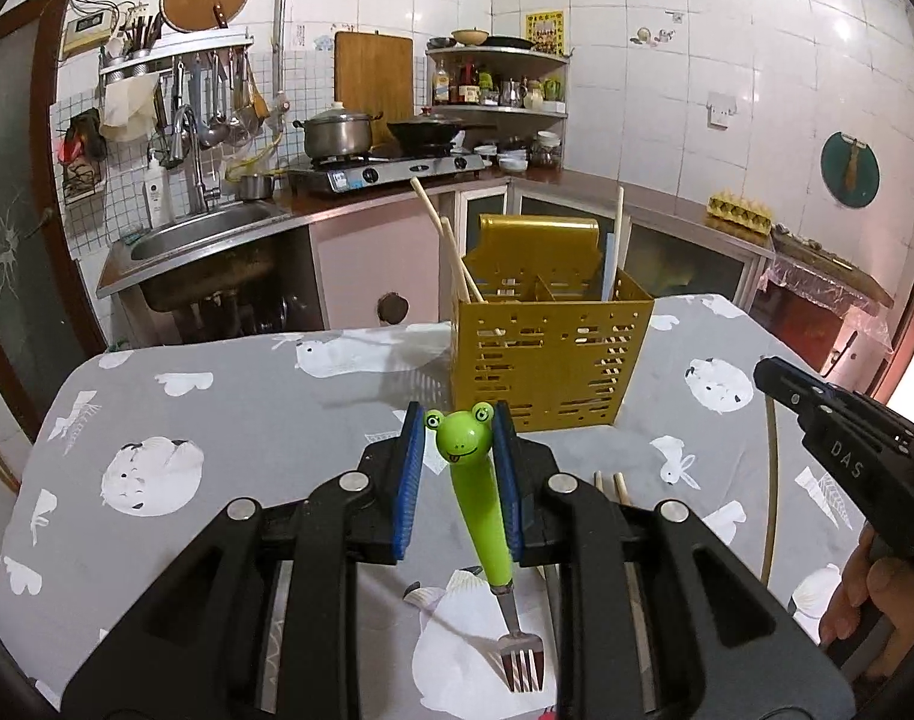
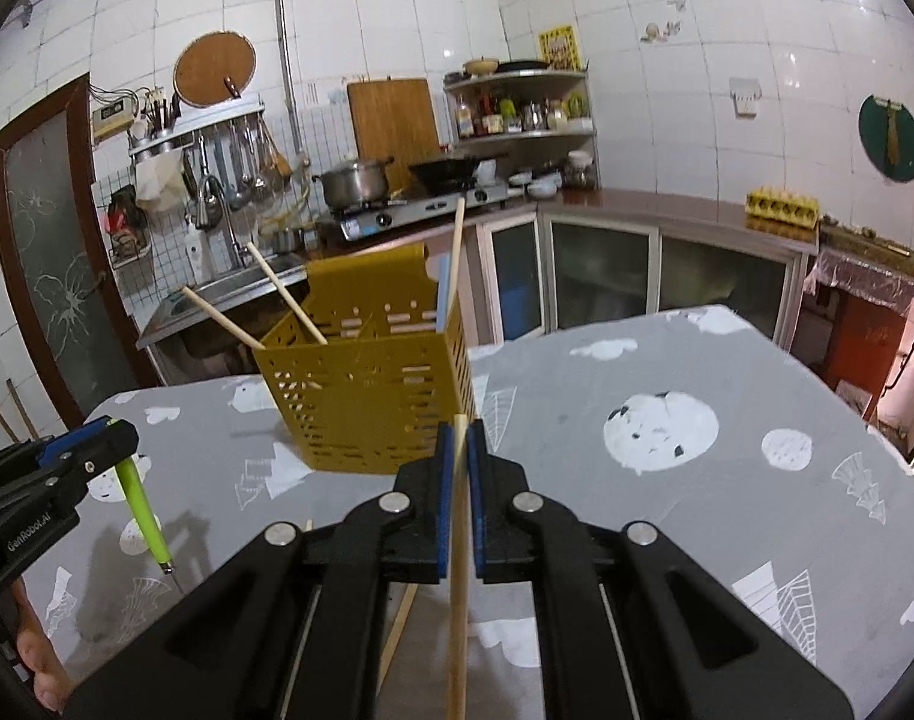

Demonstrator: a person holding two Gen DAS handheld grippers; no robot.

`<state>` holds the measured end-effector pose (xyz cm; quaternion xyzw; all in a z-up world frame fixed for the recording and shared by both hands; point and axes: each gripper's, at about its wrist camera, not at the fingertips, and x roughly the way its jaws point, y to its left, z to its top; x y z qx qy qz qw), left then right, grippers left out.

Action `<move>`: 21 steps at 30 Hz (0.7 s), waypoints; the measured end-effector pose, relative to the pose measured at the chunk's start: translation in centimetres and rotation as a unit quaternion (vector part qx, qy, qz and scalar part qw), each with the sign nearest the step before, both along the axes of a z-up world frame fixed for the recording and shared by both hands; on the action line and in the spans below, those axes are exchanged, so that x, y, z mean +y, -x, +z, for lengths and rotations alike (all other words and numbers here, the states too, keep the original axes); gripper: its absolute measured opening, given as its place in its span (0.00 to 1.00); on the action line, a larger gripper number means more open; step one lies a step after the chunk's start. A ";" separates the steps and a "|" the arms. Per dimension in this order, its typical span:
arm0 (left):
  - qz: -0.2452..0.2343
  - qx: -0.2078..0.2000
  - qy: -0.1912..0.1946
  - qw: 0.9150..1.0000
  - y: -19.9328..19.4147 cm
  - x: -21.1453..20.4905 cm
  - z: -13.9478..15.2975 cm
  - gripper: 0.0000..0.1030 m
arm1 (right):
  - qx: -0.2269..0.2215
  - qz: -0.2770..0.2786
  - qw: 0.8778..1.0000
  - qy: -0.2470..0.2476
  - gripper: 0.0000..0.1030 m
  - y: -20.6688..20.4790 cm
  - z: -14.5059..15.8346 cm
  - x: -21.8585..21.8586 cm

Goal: Organize utensils
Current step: 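Carry the fork with the left tool while the right tool carries its chopstick over the holder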

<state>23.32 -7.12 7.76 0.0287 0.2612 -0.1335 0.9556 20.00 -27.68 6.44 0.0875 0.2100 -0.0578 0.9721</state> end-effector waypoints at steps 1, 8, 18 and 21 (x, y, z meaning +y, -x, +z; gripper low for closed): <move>0.000 -0.003 0.000 1.000 0.1 0.0 0.1 0.21 | -0.005 -0.002 1.000 0.002 0.05 0.2 0.2 0.0; 0.003 -0.031 0.010 0.999 1.0 0.8 1.3 0.21 | -0.035 -0.010 0.999 0.006 0.05 1.1 1.1 -0.2; 0.007 -0.055 0.033 0.998 1.3 1.9 2.9 0.21 | -0.070 -0.022 0.997 0.018 0.05 1.5 3.1 -0.4; 0.009 -0.060 0.040 0.997 1.2 2.2 3.3 0.20 | -0.075 -0.025 0.997 0.020 0.05 1.4 3.6 -0.5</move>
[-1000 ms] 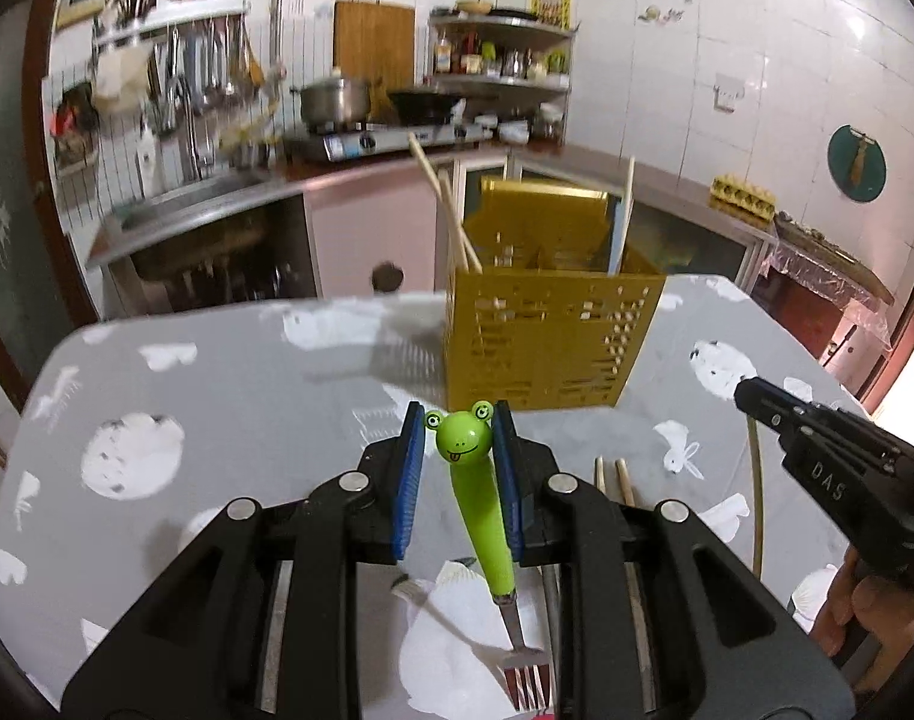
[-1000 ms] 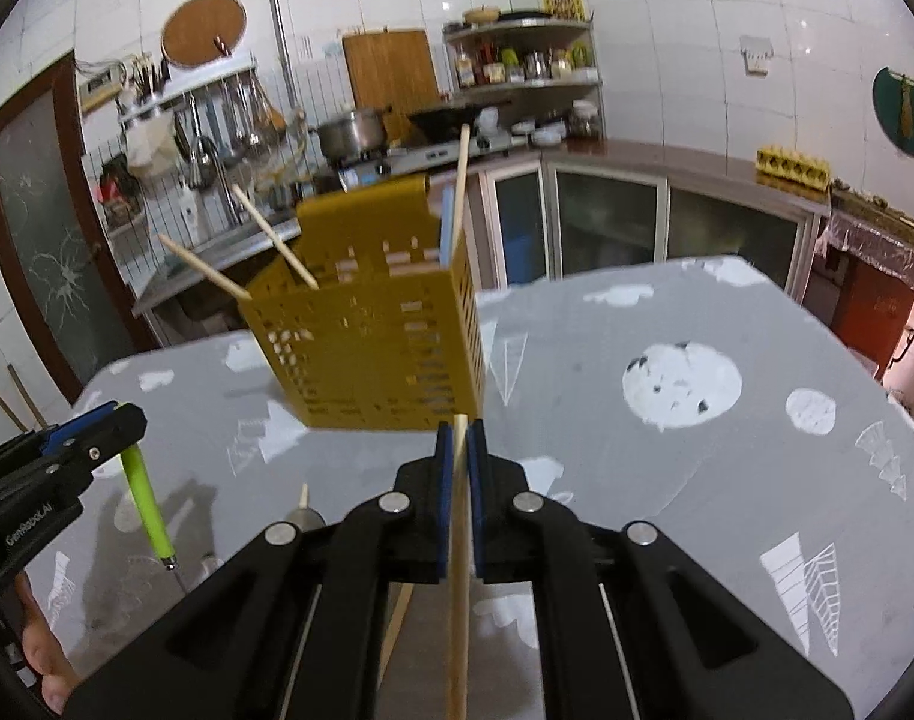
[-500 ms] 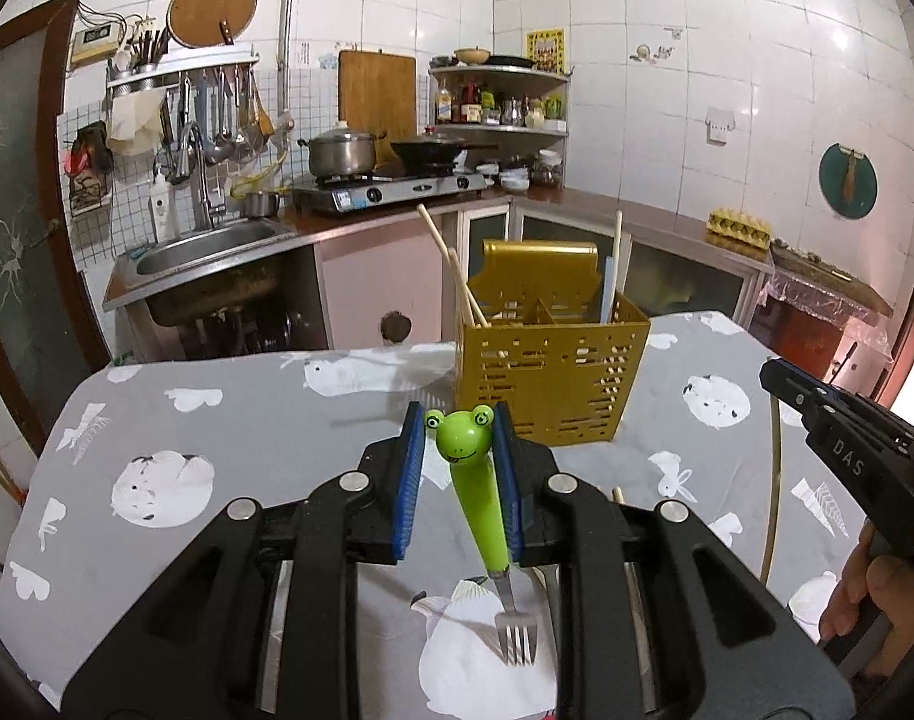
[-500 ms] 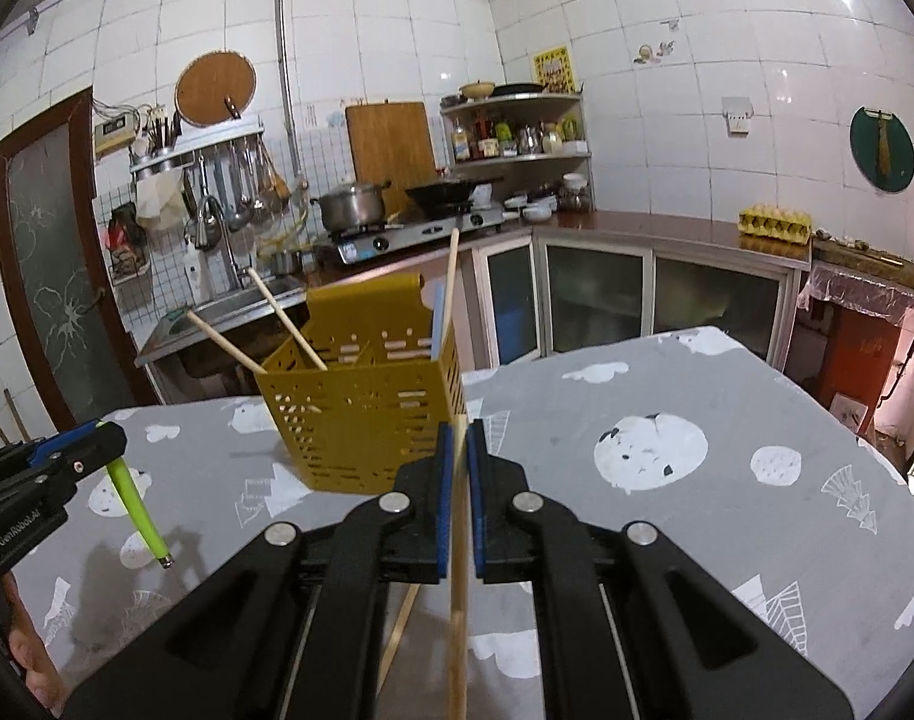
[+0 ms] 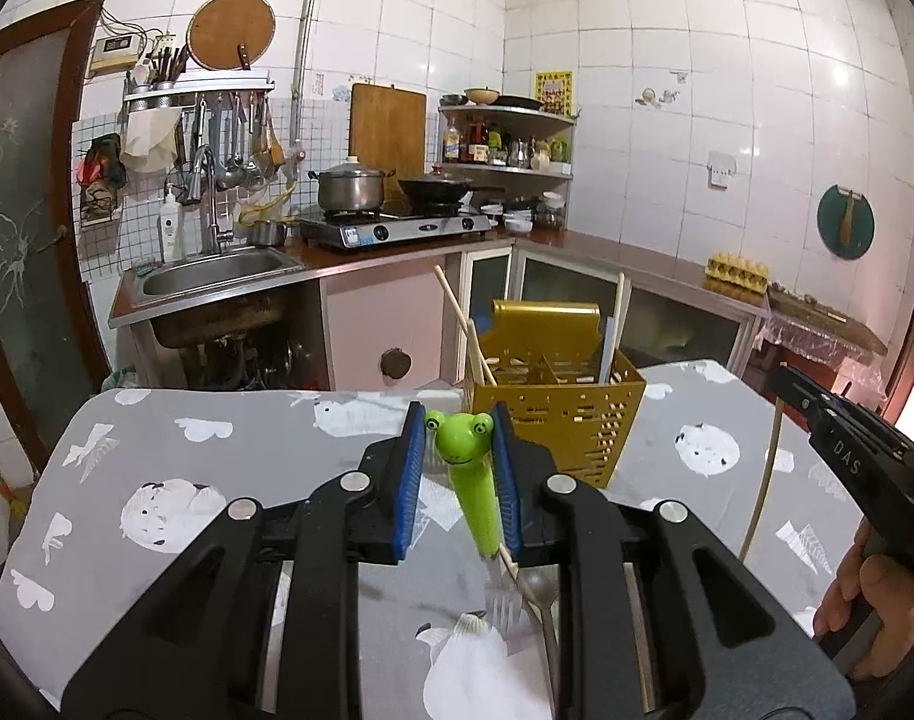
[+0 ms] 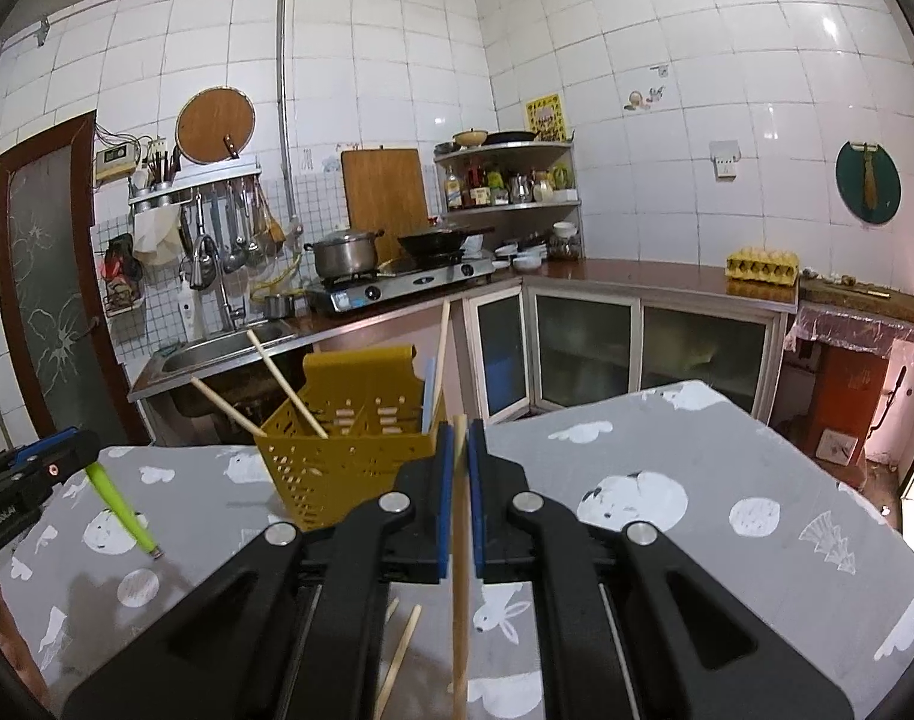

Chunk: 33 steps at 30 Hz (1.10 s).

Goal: Organize utensils
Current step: 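Carry the fork with the left tool while the right tool carries its chopstick over the holder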

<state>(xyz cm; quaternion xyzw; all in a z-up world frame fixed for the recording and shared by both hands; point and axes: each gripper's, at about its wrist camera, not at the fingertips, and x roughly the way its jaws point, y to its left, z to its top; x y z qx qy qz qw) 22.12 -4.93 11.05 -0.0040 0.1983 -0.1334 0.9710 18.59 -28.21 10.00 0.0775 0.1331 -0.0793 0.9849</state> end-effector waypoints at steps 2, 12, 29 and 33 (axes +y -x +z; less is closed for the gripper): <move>-0.001 -0.003 0.005 1.000 0.0 0.1 0.4 0.20 | -0.004 -0.001 1.000 -0.002 0.05 0.0 0.3 -0.2; -0.001 -0.030 0.029 0.999 -0.3 0.3 3.3 0.20 | -0.029 -0.007 0.999 0.012 0.05 -0.8 3.5 -0.5; -0.007 -0.103 0.039 0.994 -5.2 -3.4 12.2 0.20 | -0.087 -0.001 0.996 0.034 0.05 -5.8 13.4 0.1; -0.003 -0.118 0.041 0.992 -7.0 -4.2 13.1 0.20 | -0.098 0.002 0.995 0.032 0.05 -7.7 15.0 0.3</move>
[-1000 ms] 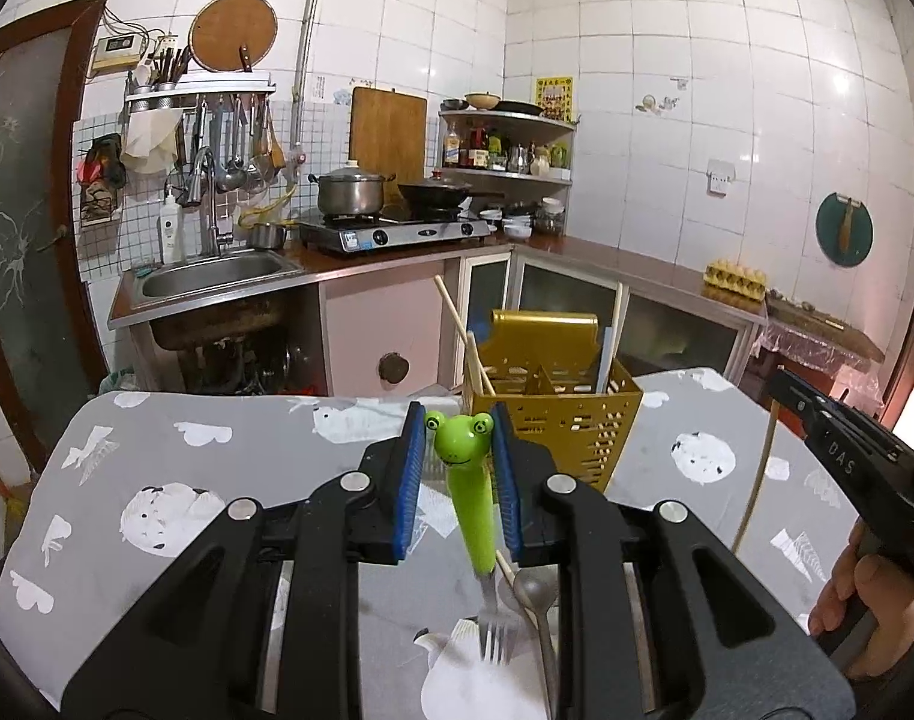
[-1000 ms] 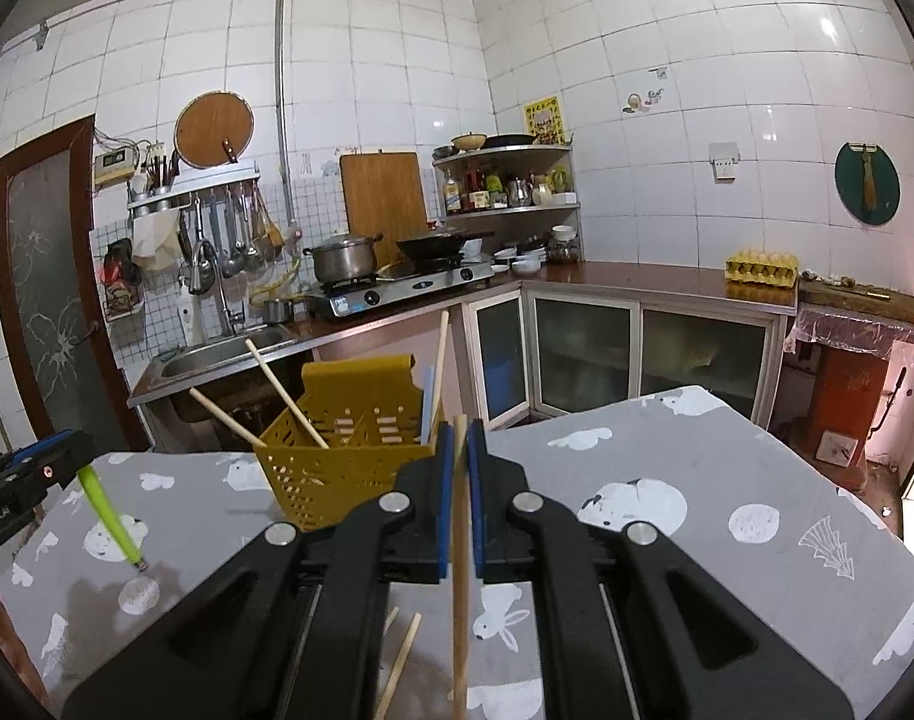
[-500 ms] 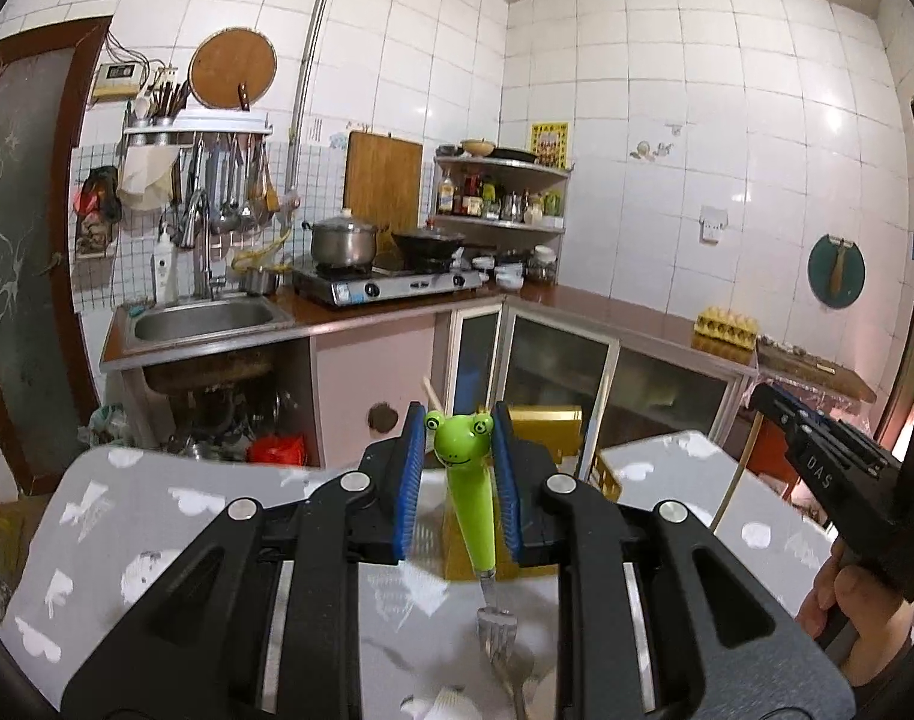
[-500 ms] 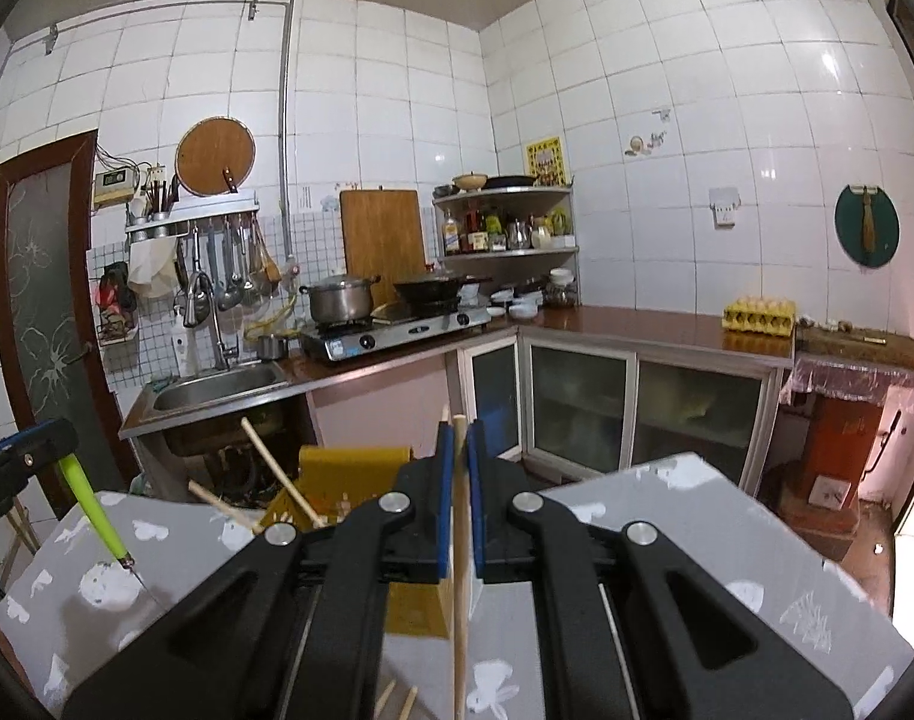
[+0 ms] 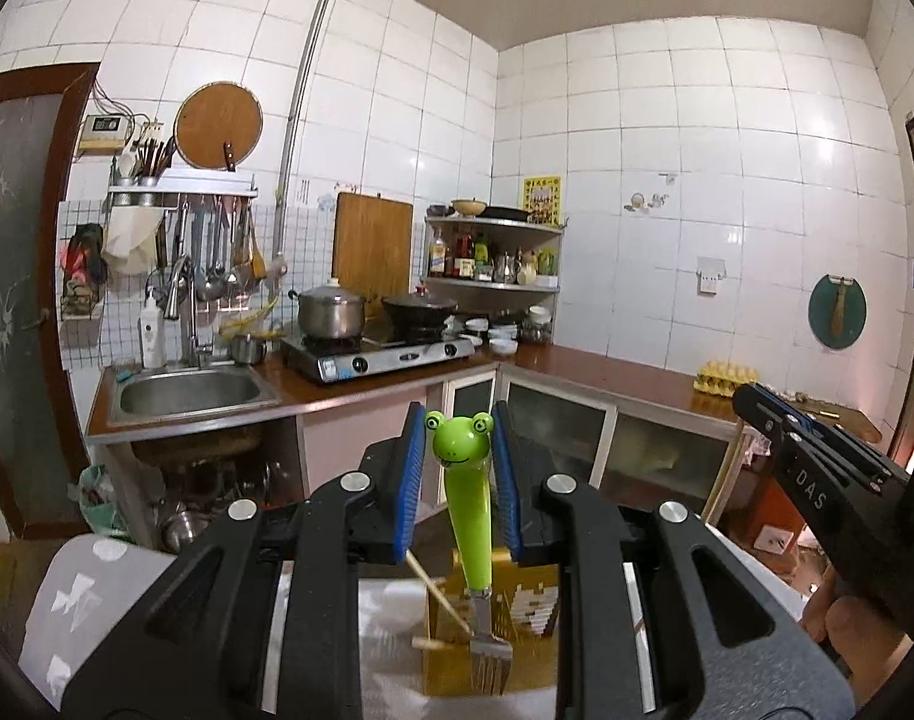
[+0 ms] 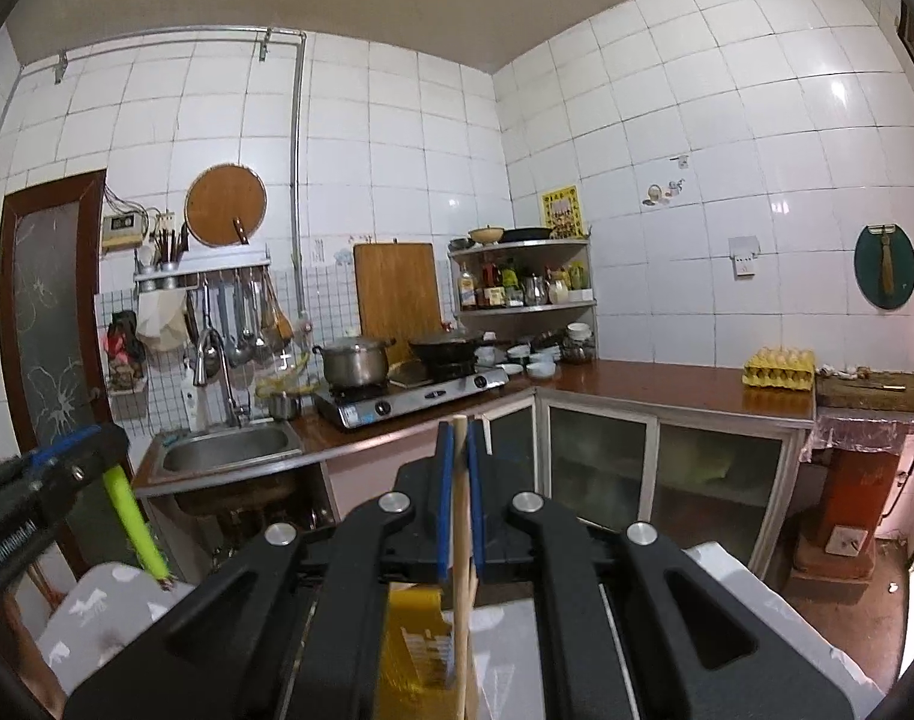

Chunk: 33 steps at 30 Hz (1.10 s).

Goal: Organize utensils
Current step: 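Carry the fork with the left tool while the right tool carries its chopstick over the holder, then open the left tool to drop the fork while the right tool drops its chopstick into the holder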

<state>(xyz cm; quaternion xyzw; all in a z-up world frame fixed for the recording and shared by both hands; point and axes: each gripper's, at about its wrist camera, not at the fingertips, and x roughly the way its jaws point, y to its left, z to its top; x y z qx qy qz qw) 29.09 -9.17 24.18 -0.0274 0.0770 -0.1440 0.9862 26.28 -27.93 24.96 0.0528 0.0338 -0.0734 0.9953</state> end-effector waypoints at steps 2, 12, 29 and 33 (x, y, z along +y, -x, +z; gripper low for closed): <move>0.003 -0.003 -0.002 1.000 -1.1 -0.4 -0.1 0.20 | -0.002 0.001 1.000 0.001 0.05 -1.0 0.2 0.2; 0.005 0.015 -0.007 1.000 -8.1 -2.5 -3.7 0.20 | 0.021 0.015 1.000 -0.003 0.05 -6.7 -2.8 0.5; 0.006 0.110 -0.051 0.993 -11.9 -3.1 -13.5 0.20 | 0.135 0.030 0.990 0.000 0.05 -10.6 -12.4 -1.2; 0.009 0.131 -0.055 0.990 -12.0 -2.3 -14.4 0.21 | 0.147 0.031 0.988 0.021 0.07 -10.7 -13.7 -1.1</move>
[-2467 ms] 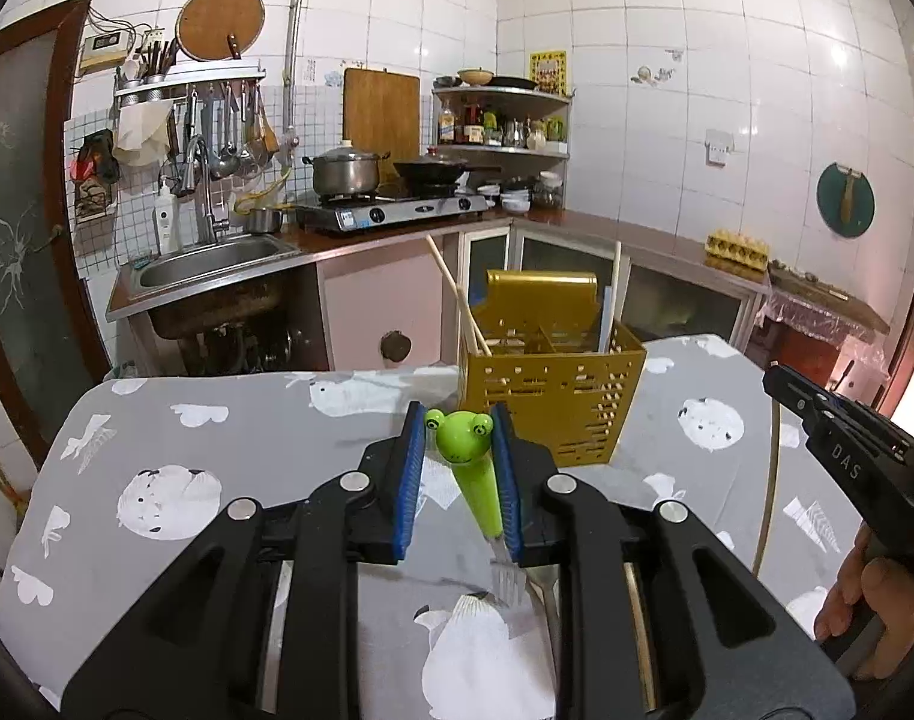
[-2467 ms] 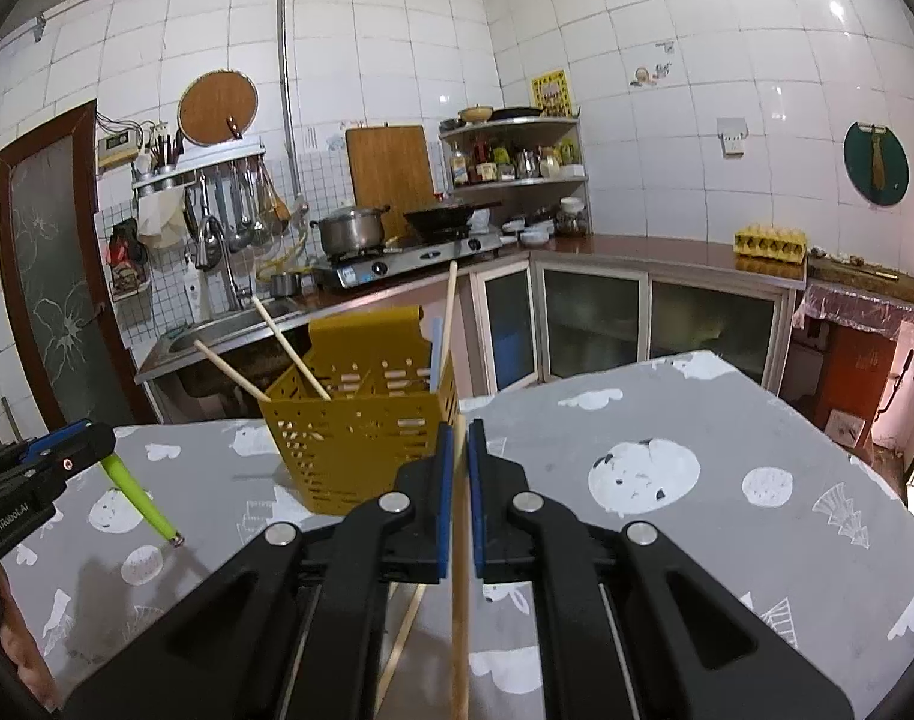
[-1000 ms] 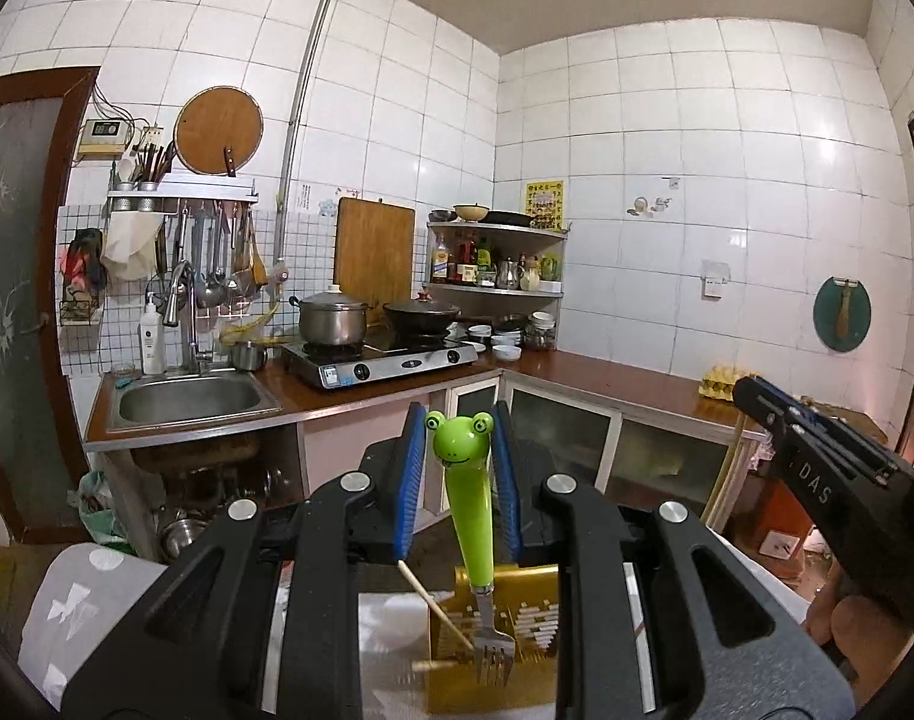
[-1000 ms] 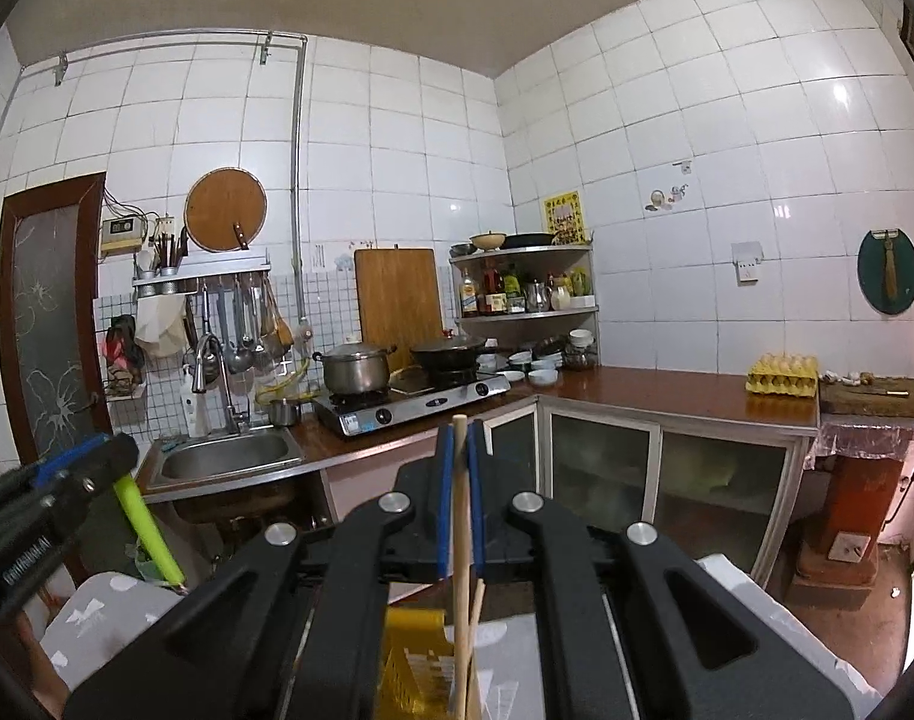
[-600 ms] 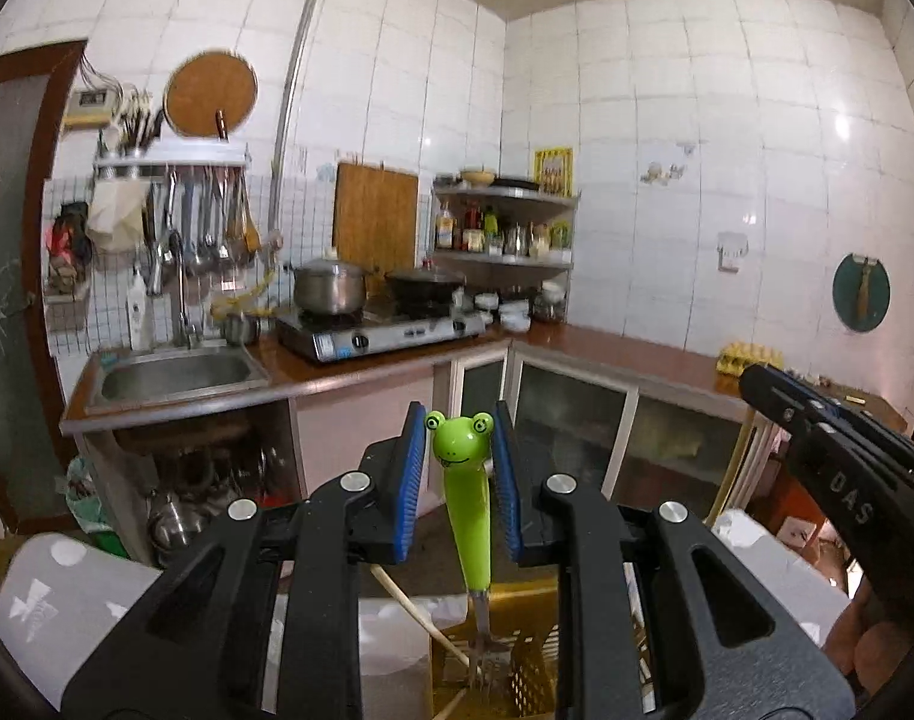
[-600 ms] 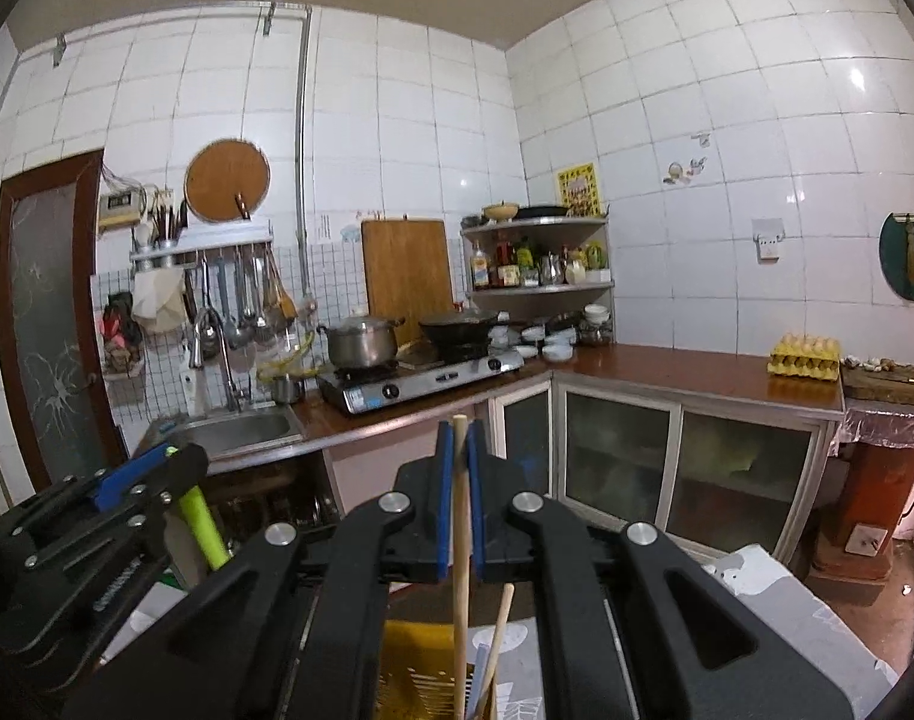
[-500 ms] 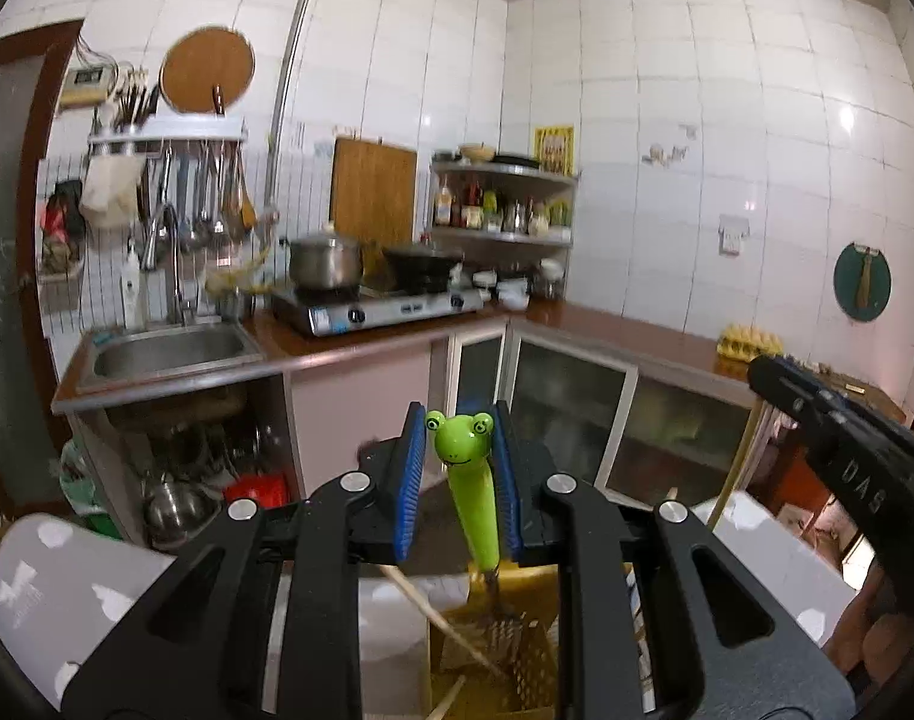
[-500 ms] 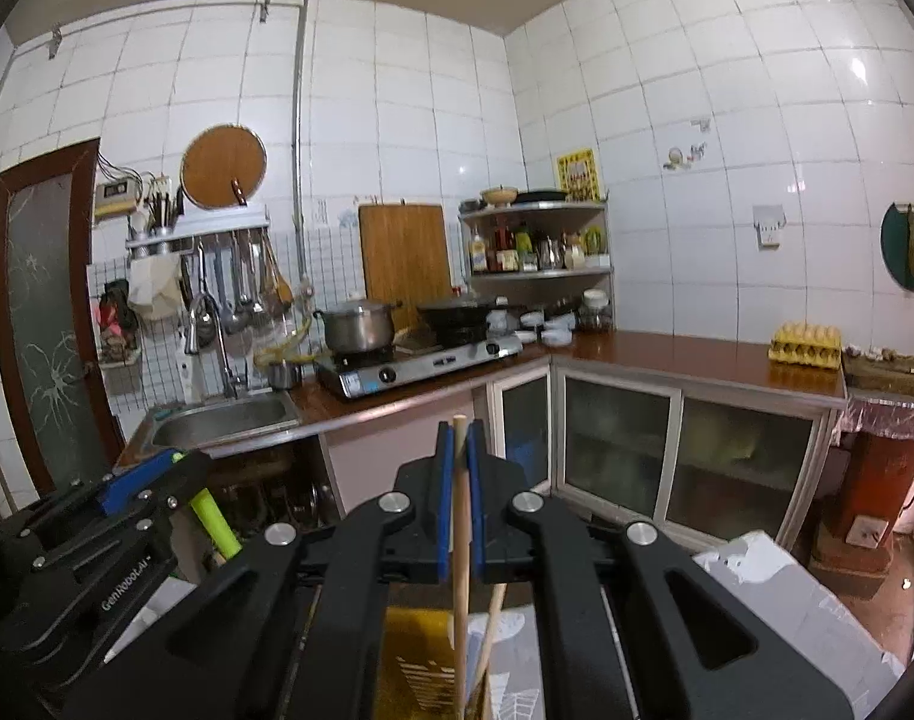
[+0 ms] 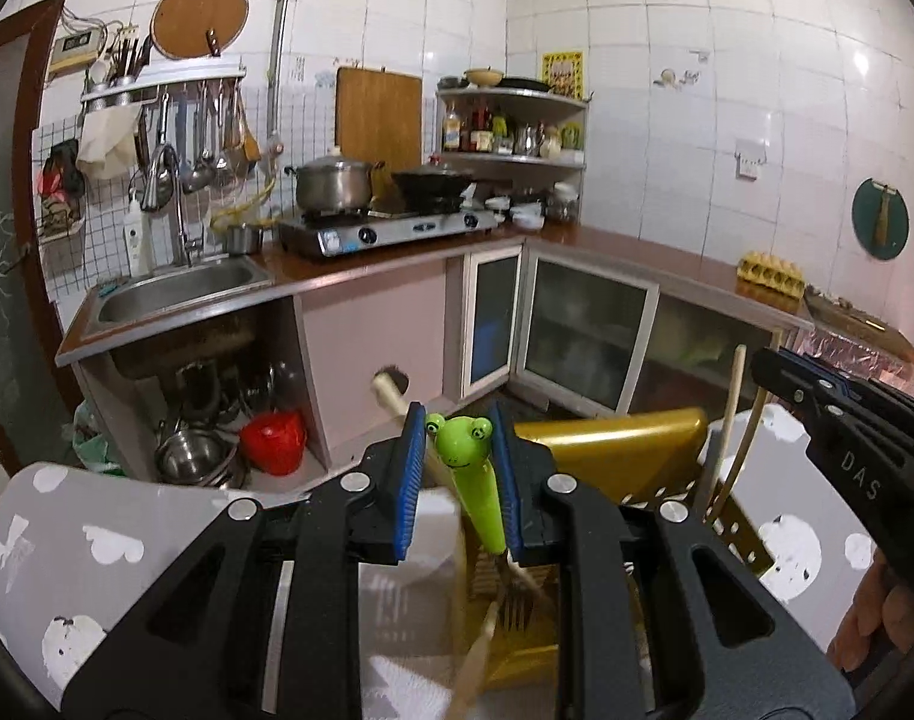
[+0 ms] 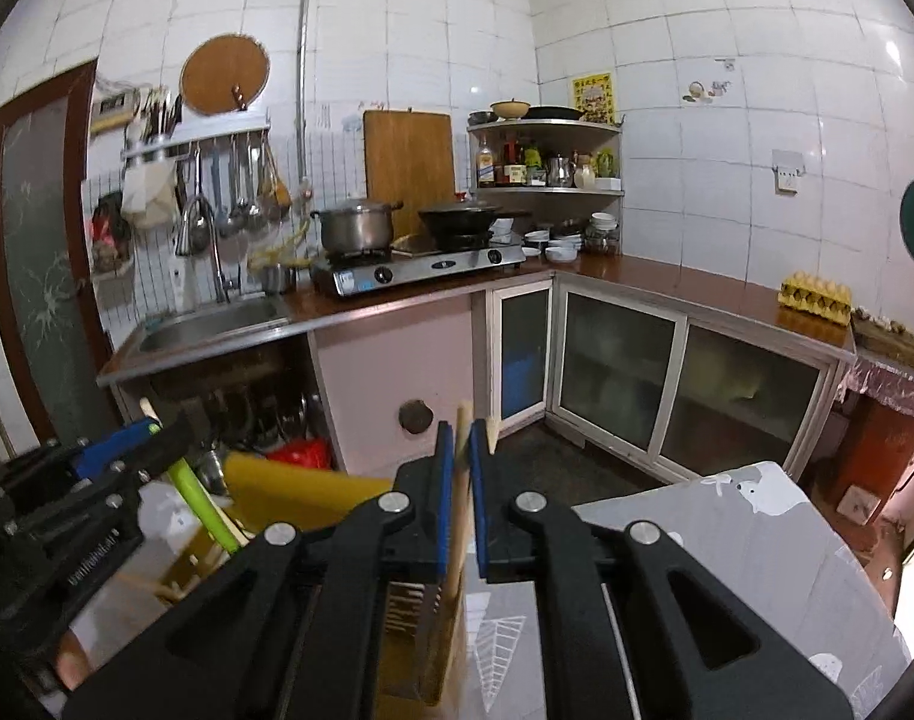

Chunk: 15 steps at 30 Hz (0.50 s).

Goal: Organize utensils
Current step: 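Open the left tool to drop the fork while the right tool drops its chopstick into the holder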

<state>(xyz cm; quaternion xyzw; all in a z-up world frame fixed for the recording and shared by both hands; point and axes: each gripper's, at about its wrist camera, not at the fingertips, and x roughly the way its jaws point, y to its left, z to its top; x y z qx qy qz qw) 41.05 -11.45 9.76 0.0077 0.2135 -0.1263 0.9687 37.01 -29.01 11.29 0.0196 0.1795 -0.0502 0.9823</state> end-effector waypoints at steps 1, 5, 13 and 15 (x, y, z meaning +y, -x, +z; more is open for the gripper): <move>0.000 0.003 0.003 1.000 0.1 0.3 0.1 0.21 | 0.004 0.002 1.000 0.001 0.08 0.0 0.0 0.0; 0.001 -0.003 0.023 1.000 1.9 1.9 2.1 0.44 | 0.001 -0.010 1.000 -0.011 0.50 1.9 1.4 -0.5; 0.040 -0.065 0.027 0.997 8.2 5.4 7.5 0.95 | 0.007 -0.029 1.000 -0.007 0.65 7.7 3.8 -1.1; 0.052 -0.071 0.018 0.996 9.9 6.5 7.8 0.95 | 0.016 -0.035 0.999 -0.008 0.66 9.1 3.5 -1.2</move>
